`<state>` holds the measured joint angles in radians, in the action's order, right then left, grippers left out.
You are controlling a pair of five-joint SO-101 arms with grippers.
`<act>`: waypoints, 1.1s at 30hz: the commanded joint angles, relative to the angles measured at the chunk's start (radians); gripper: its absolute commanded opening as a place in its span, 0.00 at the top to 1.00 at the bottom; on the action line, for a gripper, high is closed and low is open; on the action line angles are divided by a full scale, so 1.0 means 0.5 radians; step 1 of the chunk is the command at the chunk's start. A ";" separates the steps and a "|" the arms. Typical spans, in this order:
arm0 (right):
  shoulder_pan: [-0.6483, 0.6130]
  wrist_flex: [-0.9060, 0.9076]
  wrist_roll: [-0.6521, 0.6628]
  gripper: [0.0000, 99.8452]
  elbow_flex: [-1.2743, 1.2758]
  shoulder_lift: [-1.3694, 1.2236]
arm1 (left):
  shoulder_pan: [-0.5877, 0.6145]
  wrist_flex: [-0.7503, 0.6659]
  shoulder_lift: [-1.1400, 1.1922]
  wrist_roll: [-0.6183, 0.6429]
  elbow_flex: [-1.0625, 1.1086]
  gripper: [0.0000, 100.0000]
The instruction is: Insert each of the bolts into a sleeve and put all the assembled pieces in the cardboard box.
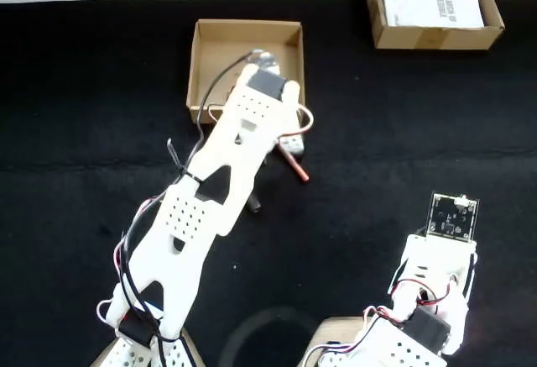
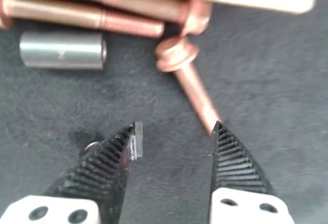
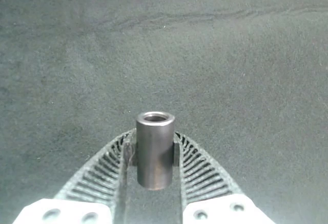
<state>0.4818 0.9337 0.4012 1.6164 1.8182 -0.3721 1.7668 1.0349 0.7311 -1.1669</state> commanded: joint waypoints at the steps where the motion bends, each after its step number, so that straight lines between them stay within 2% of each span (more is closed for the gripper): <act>1: -0.017 -0.041 0.000 0.99 -0.005 0.020 | -0.011 0.003 -0.133 0.000 -0.109 0.77; 6: -0.017 -0.041 -0.003 0.99 -0.005 0.020 | -0.011 0.000 -0.127 0.046 -0.106 0.77; 13: -0.038 -0.044 -0.006 0.99 -0.017 0.020 | 0.038 -0.245 0.106 0.071 -0.118 0.77; 17: -0.051 -0.048 -0.009 0.99 -0.020 0.020 | 0.063 -0.279 0.226 0.071 -0.118 0.78; 20: -0.051 -0.048 -0.009 0.99 -0.020 0.020 | 0.072 -0.282 0.305 0.071 -0.118 0.85; 23: -0.051 -0.048 -0.012 0.99 -0.020 0.020 | 0.097 -0.307 0.351 0.071 -0.121 1.00; 25: -0.051 -0.048 -0.012 0.99 -0.020 0.020 | 0.100 -0.310 0.354 0.068 -0.121 0.98; 33: -0.038 -0.048 -0.012 0.99 -0.020 0.020 | 0.091 -0.307 0.155 0.055 -0.121 0.99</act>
<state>0.4634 0.9337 0.4012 1.6164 1.8182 -0.3460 1.6149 1.1807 0.7649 -1.2175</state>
